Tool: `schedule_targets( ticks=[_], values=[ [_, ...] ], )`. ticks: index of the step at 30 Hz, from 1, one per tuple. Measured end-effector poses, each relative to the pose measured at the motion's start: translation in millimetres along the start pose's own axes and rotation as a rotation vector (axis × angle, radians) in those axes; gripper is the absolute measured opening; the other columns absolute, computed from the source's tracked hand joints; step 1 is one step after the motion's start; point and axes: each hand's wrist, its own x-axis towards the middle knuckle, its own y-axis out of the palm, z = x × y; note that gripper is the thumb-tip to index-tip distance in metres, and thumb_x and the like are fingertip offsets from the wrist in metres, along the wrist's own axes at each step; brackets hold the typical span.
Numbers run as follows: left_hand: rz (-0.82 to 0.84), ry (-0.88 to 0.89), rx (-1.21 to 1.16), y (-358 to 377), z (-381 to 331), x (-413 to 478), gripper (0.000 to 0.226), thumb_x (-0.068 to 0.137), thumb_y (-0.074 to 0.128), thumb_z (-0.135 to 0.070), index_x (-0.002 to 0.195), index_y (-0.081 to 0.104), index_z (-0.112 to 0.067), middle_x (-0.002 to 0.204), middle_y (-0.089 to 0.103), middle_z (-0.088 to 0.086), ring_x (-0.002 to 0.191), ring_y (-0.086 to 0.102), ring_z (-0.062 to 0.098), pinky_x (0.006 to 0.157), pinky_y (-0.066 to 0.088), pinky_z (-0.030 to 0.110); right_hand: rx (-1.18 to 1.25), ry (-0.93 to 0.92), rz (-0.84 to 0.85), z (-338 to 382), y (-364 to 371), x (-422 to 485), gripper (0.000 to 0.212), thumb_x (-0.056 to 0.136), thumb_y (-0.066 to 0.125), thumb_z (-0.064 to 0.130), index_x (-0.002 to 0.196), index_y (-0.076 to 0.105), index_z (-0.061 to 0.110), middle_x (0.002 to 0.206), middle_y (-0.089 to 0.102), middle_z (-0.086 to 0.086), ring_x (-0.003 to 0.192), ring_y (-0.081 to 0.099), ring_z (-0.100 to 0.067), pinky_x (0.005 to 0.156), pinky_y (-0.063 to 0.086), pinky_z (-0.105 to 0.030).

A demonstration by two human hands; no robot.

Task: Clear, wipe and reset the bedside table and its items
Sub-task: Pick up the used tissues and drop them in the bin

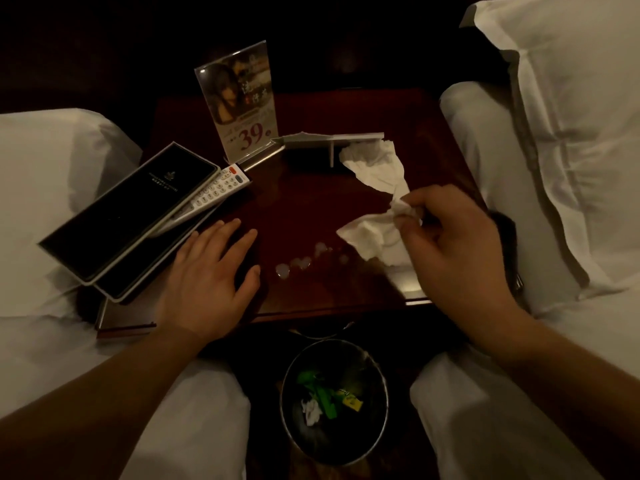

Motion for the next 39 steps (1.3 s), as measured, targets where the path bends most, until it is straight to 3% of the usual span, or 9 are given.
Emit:
schedule_targets(
  ticks=[6,10,12,19,22,26,31,34,39],
  values=[
    [-0.007,-0.003,0.001,0,-2,1,0.062,0.095,0.031,-0.052,0.149,0.045,-0.024,0.157,0.04,0.005,0.147,0.031,0.025,0.119,0.022,0.047,0.162,0.001,0.189,5,-6,-76,0.016,0.085,0.067,0.003,0.089,0.07,0.019,0.094,0.058,0.008,0.083,0.058,-0.003,0.068,0.042,-0.01],
    [-0.013,-0.007,-0.001,1,-2,-1,0.062,0.095,0.032,-0.052,0.149,0.044,-0.024,0.157,0.04,0.006,0.147,0.031,0.026,0.119,0.023,0.047,0.154,0.007,0.397,-8,14,-130,0.021,0.082,0.063,0.003,0.09,0.069,0.021,0.099,0.052,0.012,0.084,0.057,-0.002,0.071,0.043,-0.009],
    [-0.014,-0.001,0.002,2,-2,-2,0.061,0.095,0.032,-0.051,0.149,0.044,-0.024,0.157,0.04,0.006,0.146,0.031,0.026,0.119,0.024,0.048,0.082,0.065,0.534,-22,31,-151,0.028,0.083,0.06,-0.001,0.092,0.069,0.023,0.101,0.05,0.013,0.085,0.057,-0.004,0.073,0.045,-0.014],
    [-0.027,0.001,0.003,6,1,0,0.059,0.096,0.033,-0.051,0.149,0.042,-0.026,0.157,0.039,0.004,0.147,0.029,0.024,0.119,0.022,0.047,0.089,0.397,0.702,-61,88,-188,0.03,0.086,0.062,-0.002,0.106,0.071,0.018,0.113,0.053,0.007,0.106,0.056,-0.007,0.089,0.036,-0.001],
    [-0.024,0.001,0.001,7,-1,-1,0.059,0.096,0.034,-0.051,0.149,0.043,-0.025,0.157,0.039,0.004,0.148,0.029,0.024,0.119,0.022,0.047,0.09,0.445,0.702,-66,97,-191,0.032,0.085,0.066,0.006,0.111,0.068,0.024,0.118,0.052,0.009,0.102,0.056,-0.001,0.094,0.043,-0.011],
    [-0.022,-0.003,0.006,6,2,-2,0.059,0.096,0.034,-0.051,0.149,0.043,-0.025,0.158,0.039,0.004,0.147,0.029,0.024,0.119,0.022,0.048,0.126,0.419,0.643,-54,92,-182,0.028,0.085,0.066,0.007,0.108,0.068,0.023,0.116,0.056,0.009,0.105,0.059,-0.006,0.094,0.05,-0.024],
    [-0.011,0.001,0.018,7,2,-6,0.06,0.096,0.033,-0.052,0.149,0.042,-0.026,0.157,0.039,0.004,0.147,0.03,0.025,0.118,0.023,0.048,0.274,0.242,0.509,-17,44,-142,0.02,0.087,0.065,0.025,0.106,0.066,0.035,0.105,0.056,0.021,0.098,0.061,-0.003,0.079,0.051,-0.011],
    [-0.009,-0.001,0.024,7,4,-5,0.06,0.096,0.032,-0.052,0.149,0.042,-0.026,0.157,0.039,0.004,0.146,0.03,0.024,0.118,0.023,0.048,0.202,0.104,0.368,0,11,-84,0.02,0.086,0.058,0.036,0.106,0.062,0.039,0.099,0.058,0.021,0.092,0.061,-0.001,0.076,0.049,-0.008],
    [-0.013,0.012,0.024,8,3,-1,0.06,0.096,0.033,-0.053,0.149,0.043,-0.026,0.156,0.04,0.005,0.145,0.031,0.025,0.117,0.026,0.049,-0.032,0.074,0.149,-23,7,23,0.024,0.086,0.066,0.016,0.11,0.067,0.022,0.102,0.066,0.002,0.083,0.06,-0.007,0.074,0.046,-0.016]
  ],
)
